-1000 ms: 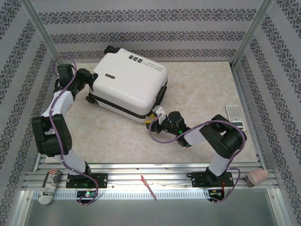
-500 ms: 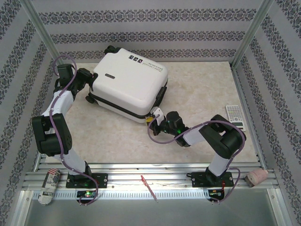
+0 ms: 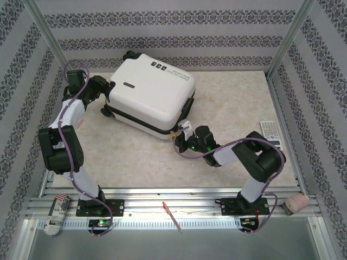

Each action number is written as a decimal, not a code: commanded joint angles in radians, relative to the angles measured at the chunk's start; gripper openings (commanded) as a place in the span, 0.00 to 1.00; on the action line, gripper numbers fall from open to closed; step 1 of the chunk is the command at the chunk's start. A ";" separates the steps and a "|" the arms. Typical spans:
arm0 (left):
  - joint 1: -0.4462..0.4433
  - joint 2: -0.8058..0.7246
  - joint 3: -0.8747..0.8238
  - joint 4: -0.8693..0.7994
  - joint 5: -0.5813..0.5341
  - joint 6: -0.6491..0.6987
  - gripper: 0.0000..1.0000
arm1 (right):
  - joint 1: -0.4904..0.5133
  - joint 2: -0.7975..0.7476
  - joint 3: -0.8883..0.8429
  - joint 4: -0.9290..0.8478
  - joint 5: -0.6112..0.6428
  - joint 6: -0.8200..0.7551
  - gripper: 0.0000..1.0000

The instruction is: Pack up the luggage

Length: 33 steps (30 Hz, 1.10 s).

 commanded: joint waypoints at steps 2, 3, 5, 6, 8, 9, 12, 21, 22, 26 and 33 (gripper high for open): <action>0.014 0.084 0.136 -0.138 0.056 0.245 0.00 | -0.041 -0.051 0.036 0.019 0.095 0.164 0.00; 0.014 0.099 0.165 -0.173 0.053 0.273 0.00 | -0.041 -0.053 0.036 0.013 0.104 0.182 0.00; 0.014 0.127 0.219 -0.244 0.047 0.333 0.00 | -0.041 -0.059 0.035 0.001 0.124 0.212 0.00; 0.014 0.133 0.232 -0.265 0.038 0.356 0.00 | -0.041 -0.063 0.034 -0.009 0.134 0.214 0.00; 0.015 0.140 0.247 -0.298 0.012 0.399 0.00 | -0.042 -0.069 0.034 -0.024 0.159 0.228 0.00; 0.014 0.141 0.251 -0.307 0.007 0.415 0.00 | -0.043 -0.070 0.036 -0.036 0.163 0.230 0.00; 0.018 0.152 0.256 -0.318 0.034 0.449 0.00 | -0.048 -0.076 0.049 -0.074 0.189 0.235 0.00; 0.022 0.223 0.307 -0.361 0.168 0.534 0.00 | -0.153 -0.026 0.132 -0.111 0.107 0.213 0.00; 0.023 0.227 0.311 -0.366 0.178 0.544 0.00 | -0.165 -0.012 0.139 -0.088 0.070 0.203 0.00; 0.022 0.236 0.328 -0.397 0.192 0.585 0.00 | -0.206 0.030 0.185 -0.093 0.060 0.189 0.00; 0.023 0.246 0.342 -0.422 0.210 0.624 0.00 | -0.277 0.086 0.250 -0.115 0.062 0.202 0.00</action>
